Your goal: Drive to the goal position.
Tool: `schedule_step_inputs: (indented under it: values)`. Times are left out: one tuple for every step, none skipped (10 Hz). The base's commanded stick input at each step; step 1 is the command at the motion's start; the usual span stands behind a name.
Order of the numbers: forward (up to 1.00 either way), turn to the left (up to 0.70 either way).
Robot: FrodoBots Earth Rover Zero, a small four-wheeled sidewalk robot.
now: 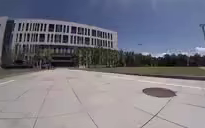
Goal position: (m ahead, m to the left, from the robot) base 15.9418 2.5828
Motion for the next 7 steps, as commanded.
schedule_step_inputs:
  values:
    - [0.26, 0.00]
    - [0.27, 0.00]
    - [0.27, 0.00]
    - [0.27, 0.00]
    - [0.27, 0.00]
    - [0.27, 0.00]
    - [0.27, 0.00]
